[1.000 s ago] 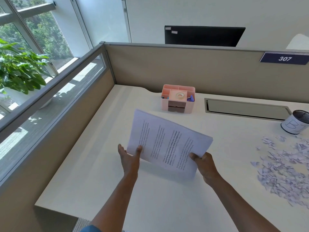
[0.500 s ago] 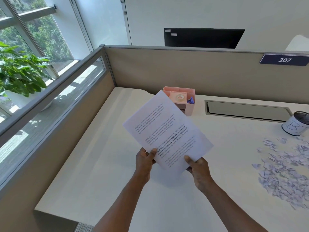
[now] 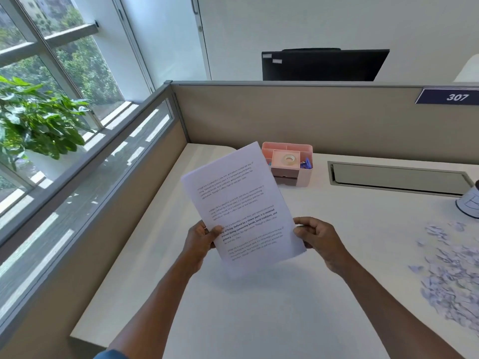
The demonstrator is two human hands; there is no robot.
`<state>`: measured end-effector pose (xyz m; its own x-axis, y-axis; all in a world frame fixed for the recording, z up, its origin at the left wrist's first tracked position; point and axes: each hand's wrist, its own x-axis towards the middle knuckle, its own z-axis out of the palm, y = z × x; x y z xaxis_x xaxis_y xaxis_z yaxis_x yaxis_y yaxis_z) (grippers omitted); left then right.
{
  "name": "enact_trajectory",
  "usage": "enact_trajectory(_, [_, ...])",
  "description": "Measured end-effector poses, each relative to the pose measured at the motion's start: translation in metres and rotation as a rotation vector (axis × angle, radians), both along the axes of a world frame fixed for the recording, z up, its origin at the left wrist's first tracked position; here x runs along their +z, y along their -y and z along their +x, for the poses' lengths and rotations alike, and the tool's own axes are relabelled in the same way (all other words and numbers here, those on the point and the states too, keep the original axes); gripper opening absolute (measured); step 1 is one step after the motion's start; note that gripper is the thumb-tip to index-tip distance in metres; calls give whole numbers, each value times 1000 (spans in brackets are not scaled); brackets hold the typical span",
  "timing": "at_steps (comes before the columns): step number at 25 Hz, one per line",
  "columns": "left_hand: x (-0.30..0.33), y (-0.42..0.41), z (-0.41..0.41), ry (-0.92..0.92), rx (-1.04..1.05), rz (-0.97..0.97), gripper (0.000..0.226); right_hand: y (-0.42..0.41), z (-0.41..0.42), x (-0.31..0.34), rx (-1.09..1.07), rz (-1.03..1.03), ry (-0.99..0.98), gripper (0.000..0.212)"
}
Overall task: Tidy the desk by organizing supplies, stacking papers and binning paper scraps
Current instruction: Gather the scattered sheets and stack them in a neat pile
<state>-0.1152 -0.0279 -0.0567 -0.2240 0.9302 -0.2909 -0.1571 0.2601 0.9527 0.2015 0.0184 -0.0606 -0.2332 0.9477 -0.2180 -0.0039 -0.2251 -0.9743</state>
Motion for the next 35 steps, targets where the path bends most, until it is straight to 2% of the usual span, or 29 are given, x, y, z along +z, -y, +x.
enact_trajectory(3, [6, -12, -20, -58, -20, 45, 23, -14, -23, 12, 20, 98, 80, 21])
enact_trajectory(8, [10, -32, -34, -171, 49, 126, 15, -25, -60, 12, -143, 274, 298, 16])
enact_trajectory(11, [4, -38, -38, -258, 123, 138, 14, -23, -81, 0, -235, 310, 344, 21])
enact_trajectory(14, [-6, -38, -42, -309, 131, 109, 17, -18, -96, -20, -268, 272, 411, 18])
enact_trajectory(19, [-19, -29, -42, -457, 30, 71, 24, -6, -106, -43, -284, 209, 505, 11])
enact_trajectory(26, [-12, -45, -56, -609, -21, 33, 20, -14, -105, -36, -268, 213, 481, 16])
enact_trajectory(30, [-13, -62, -78, -729, -84, -25, 12, -24, -121, -37, -273, 136, 415, 21])
enact_trajectory(35, [-19, -89, -104, -772, -131, -122, 12, -41, -147, -41, -275, 67, 436, 20])
